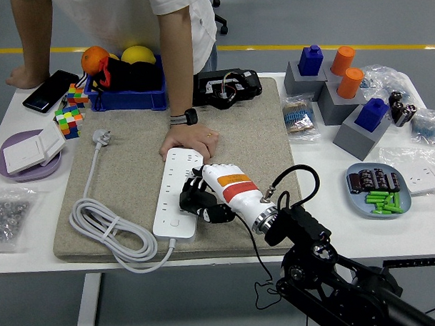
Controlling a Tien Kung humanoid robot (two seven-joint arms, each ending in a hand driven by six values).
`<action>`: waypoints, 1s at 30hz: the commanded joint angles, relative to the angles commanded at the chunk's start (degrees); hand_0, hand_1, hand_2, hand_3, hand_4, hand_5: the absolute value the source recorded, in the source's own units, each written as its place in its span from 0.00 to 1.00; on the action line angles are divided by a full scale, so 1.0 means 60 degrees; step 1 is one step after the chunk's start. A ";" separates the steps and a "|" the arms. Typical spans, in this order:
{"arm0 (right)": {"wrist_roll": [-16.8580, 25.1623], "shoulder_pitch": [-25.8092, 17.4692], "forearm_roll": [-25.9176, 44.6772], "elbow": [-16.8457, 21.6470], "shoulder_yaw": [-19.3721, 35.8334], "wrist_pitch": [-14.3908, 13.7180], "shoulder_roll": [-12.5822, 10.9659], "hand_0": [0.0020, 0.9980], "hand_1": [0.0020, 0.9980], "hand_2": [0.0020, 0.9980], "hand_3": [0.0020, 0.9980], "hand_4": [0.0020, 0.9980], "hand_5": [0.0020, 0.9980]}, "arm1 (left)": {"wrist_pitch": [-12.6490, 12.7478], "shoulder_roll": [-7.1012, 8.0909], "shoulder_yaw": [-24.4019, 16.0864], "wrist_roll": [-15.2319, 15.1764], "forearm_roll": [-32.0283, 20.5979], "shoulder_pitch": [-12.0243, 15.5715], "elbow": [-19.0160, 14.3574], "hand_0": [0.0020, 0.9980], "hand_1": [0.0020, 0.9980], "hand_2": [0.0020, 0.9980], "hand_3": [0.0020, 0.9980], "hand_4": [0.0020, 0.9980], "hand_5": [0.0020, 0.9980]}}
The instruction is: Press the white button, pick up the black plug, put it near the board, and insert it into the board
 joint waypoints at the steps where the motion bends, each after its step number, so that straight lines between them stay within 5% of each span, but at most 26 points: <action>1: 0.0002 0.0001 0.0011 0.0006 -0.0010 0.0000 0.0002 0.39 0.45 0.49 0.52 0.83 0.00 | -0.0001 0.0001 -0.0001 -0.0001 0.0003 -0.0001 0.0000 0.65 0.64 0.63 0.67 0.51 0.09; 30: 0.0324 0.0351 0.0518 -0.0211 -0.0505 -0.0117 0.0021 0.38 0.44 0.49 0.51 0.84 0.00 | 0.0004 0.0001 -0.0145 0.0007 0.0140 -0.0036 0.0000 0.65 0.64 0.63 0.67 0.51 0.09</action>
